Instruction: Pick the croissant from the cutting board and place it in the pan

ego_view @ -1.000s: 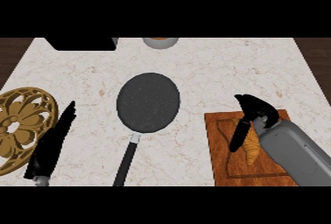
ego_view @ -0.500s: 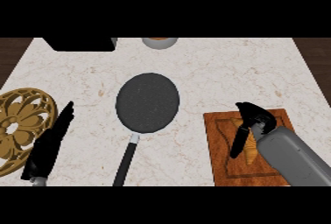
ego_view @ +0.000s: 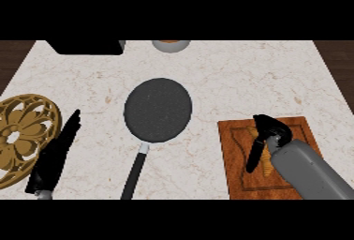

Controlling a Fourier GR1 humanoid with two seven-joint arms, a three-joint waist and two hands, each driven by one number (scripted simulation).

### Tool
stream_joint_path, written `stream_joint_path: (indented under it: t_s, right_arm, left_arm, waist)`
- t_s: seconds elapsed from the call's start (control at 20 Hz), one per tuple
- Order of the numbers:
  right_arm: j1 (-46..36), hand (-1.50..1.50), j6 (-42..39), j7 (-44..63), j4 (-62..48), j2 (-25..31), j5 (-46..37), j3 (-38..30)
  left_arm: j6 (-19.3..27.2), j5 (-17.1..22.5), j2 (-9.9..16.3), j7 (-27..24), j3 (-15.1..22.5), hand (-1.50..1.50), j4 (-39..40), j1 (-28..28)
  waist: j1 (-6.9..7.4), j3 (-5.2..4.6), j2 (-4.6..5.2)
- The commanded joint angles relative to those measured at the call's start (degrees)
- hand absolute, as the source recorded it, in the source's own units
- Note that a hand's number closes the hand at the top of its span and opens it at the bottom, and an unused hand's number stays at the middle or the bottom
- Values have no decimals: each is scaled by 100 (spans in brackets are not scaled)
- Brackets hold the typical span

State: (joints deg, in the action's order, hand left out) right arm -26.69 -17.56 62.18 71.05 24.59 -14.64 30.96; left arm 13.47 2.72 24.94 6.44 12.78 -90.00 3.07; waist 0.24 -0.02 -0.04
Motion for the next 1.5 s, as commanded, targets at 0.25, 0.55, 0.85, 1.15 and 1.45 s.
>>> stream_joint_path:
  t_s: [0.25, 0.55, 0.85, 1.15, 1.45]
  right_arm:
    - [493, -150, -121, 177, -8, -139, -552, -278]
    - [467, 150, 374, -364, -529, -737, -1021, -602]
    - [616, 150, 17, -751, -392, -533, -912, -1124]
    - [993, 150, 200, -1420, 542, -530, -1529, -708]
    - [1018, 150, 1416, -1794, 1043, -73, -2700, -672]
  left_arm:
    - [-268, -112, -137, 150, -299, 0, -88, -83]
    - [-284, -387, -499, 222, -284, 0, 357, -403]
    - [-383, -528, -483, 6, -491, 0, 365, -211]
    - [-330, -711, -646, 76, -339, 0, -368, 328]
    - [-383, -738, -656, 114, -382, 0, -345, 253]
  waist:
    - [-23, 2, -2]
    - [-20, 3, 9]
    - [-24, 2, 3]
    - [-13, 3, -8]
    - [-18, 5, -18]
